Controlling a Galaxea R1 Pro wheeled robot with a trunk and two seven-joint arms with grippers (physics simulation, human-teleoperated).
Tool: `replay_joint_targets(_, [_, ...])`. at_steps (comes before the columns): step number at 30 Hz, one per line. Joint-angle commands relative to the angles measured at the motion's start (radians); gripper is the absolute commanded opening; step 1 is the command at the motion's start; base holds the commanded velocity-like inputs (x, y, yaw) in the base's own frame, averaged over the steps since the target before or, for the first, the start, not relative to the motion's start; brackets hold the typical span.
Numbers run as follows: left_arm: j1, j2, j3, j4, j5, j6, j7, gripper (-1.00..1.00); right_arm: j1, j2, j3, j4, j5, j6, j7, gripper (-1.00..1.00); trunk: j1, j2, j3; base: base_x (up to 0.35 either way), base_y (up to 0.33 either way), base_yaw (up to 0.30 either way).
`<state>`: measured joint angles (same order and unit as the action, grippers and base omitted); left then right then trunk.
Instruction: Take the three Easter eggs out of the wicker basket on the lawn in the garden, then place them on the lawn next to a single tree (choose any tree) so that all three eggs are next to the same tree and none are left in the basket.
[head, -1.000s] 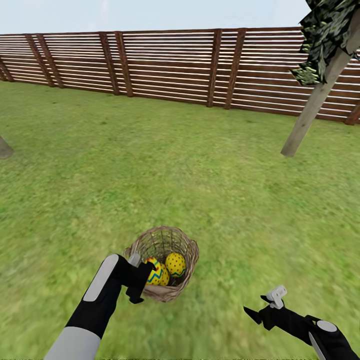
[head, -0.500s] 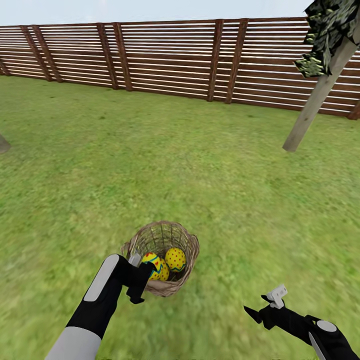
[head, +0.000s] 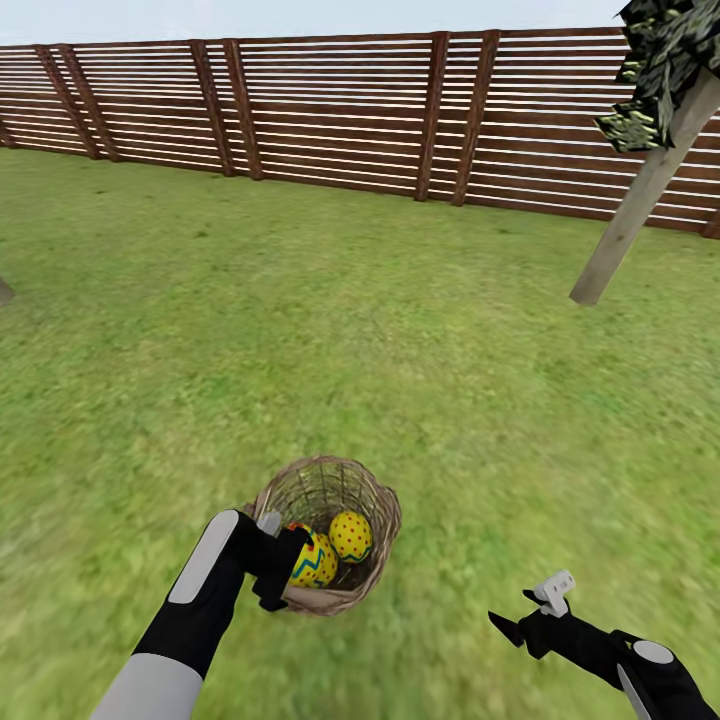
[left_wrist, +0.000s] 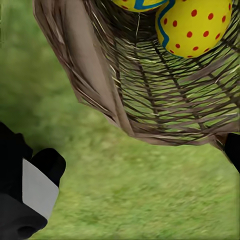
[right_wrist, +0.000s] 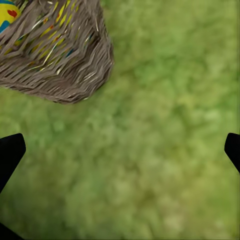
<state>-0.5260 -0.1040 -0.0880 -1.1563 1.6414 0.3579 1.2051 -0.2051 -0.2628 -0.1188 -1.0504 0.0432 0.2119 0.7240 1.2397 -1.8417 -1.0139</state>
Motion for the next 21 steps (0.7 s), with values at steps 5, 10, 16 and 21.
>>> replay_joint_targets(5, [0.000,0.001,0.002,0.002,0.000,0.007,0.013,1.00,0.000,0.000,-0.002,0.000,0.004,0.006,0.005,1.00,0.000,0.000,-0.001,0.009,0.000,0.000])
replay_joint_targets(10, [-0.001,0.001,0.002,0.003,0.000,0.004,0.020,1.00,0.000,0.000,-0.002,0.000,0.004,0.006,0.003,1.00,0.000,0.000,-0.001,0.000,0.000,0.000])
replay_joint_targets(16, [0.000,-0.001,0.024,-0.006,0.001,-0.012,0.023,1.00,0.000,0.000,-0.001,0.000,0.004,0.006,-0.018,1.00,0.000,0.000,-0.001,0.000,0.000,0.000])
replay_joint_targets(21, [0.000,0.001,0.048,-0.013,0.003,-0.066,0.022,1.00,0.000,0.000,-0.002,-0.001,0.004,0.006,-0.019,1.00,0.000,0.000,-0.001,0.000,0.000,0.000])
